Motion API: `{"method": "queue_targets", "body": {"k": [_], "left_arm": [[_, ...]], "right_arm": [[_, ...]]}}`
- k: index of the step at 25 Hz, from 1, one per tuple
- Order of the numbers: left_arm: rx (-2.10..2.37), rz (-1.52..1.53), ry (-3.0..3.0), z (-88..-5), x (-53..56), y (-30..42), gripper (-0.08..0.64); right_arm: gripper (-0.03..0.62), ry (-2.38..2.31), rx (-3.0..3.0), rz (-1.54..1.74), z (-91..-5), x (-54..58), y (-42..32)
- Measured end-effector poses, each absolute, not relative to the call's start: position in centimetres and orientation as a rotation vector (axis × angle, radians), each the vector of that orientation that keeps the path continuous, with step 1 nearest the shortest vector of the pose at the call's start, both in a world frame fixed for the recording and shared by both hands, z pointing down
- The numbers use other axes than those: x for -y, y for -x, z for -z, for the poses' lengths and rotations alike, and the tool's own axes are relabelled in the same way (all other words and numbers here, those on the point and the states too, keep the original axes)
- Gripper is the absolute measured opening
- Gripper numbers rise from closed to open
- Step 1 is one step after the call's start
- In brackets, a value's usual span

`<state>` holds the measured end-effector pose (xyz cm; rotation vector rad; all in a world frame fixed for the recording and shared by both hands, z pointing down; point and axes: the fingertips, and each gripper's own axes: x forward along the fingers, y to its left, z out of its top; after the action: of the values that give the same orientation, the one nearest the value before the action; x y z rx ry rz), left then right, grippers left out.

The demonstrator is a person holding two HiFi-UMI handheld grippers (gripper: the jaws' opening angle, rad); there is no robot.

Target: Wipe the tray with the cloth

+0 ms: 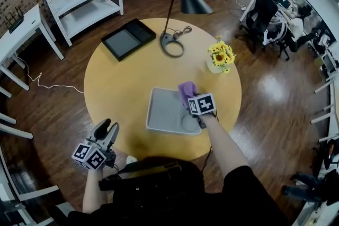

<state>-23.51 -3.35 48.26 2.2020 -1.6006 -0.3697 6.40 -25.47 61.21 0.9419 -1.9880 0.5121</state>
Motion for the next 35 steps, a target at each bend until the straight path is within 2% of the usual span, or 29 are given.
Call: {"method": "queue_targets", "body": {"k": [8, 14, 24, 35], "left_arm": [[1.619, 0.408, -2.188, -48.7, 2.1, 28.0, 0.161], [1.606, 0.372, -2.175, -49.5, 1.1, 32.0, 0.161], [1.576, 0.346, -2.210, -48.9, 0.7, 33.8, 0.161], [1.614, 0.400, -2.148, -49.5, -0.4, 36.6, 0.161]], "right_arm": [[0.087, -0.987, 1.893, -0.369, -60.3, 25.7, -5.0], [0.089, -0.971, 1.905, -0.355, -60.2, 24.3, 0.2], [0.089, -1.022, 1.953, -0.615, -61.3, 23.8, 3.5], [0.089, -0.964, 1.963, -0.603, -61.6, 22.7, 6.9]]}}
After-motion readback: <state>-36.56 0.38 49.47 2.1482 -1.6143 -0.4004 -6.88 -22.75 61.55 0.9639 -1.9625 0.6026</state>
